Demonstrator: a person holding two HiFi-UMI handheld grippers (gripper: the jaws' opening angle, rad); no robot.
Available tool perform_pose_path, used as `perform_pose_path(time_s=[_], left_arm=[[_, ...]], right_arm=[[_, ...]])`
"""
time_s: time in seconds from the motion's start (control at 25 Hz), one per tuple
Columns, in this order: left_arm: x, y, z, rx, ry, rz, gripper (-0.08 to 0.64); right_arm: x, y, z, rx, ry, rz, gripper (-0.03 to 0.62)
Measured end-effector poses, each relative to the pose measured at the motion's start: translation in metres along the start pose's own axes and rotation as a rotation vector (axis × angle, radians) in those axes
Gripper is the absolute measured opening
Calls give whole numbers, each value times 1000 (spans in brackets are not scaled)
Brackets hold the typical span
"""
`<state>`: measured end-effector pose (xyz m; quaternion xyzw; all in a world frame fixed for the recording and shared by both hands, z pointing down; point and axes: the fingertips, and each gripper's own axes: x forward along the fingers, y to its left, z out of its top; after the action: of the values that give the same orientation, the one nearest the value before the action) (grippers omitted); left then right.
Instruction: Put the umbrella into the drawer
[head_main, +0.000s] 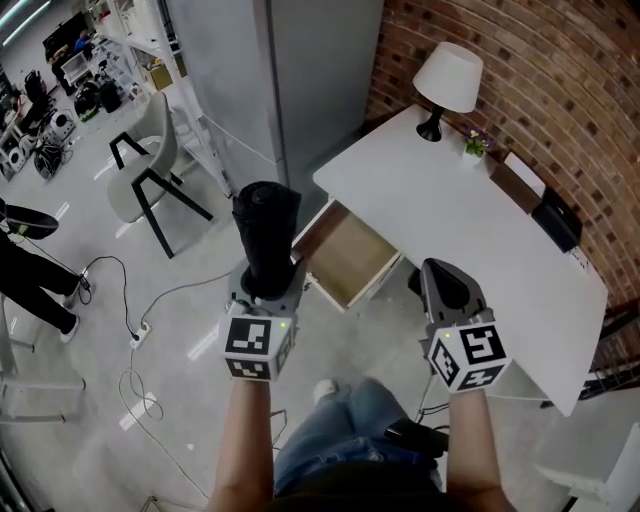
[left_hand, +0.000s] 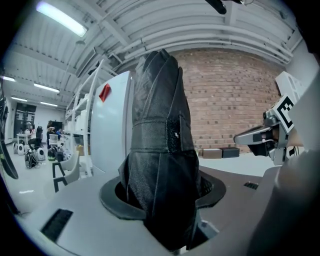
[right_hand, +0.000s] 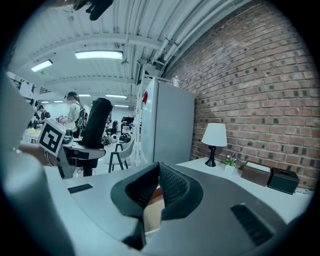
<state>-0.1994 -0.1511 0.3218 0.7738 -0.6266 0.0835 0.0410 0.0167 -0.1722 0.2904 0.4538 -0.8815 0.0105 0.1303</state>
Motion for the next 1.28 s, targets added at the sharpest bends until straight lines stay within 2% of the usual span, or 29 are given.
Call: perform_pose_path(time_s=[0.28,0.56,0.76,1.28], left_arm=[[47,-3,-36,-66,68,-68,230],[102,-3,-91,-131,188,-104,230],[143,-6,-127,-251,247,-116,230],[233,-9,-209,-594,421,-55,232]], right_arm=[[30,-4,-33,12,66,27,0],[86,-19,-60,20,146,52,0],[122,-29,-81,24,200,79,-1],[188,-70,-123,88,307,130,0]])
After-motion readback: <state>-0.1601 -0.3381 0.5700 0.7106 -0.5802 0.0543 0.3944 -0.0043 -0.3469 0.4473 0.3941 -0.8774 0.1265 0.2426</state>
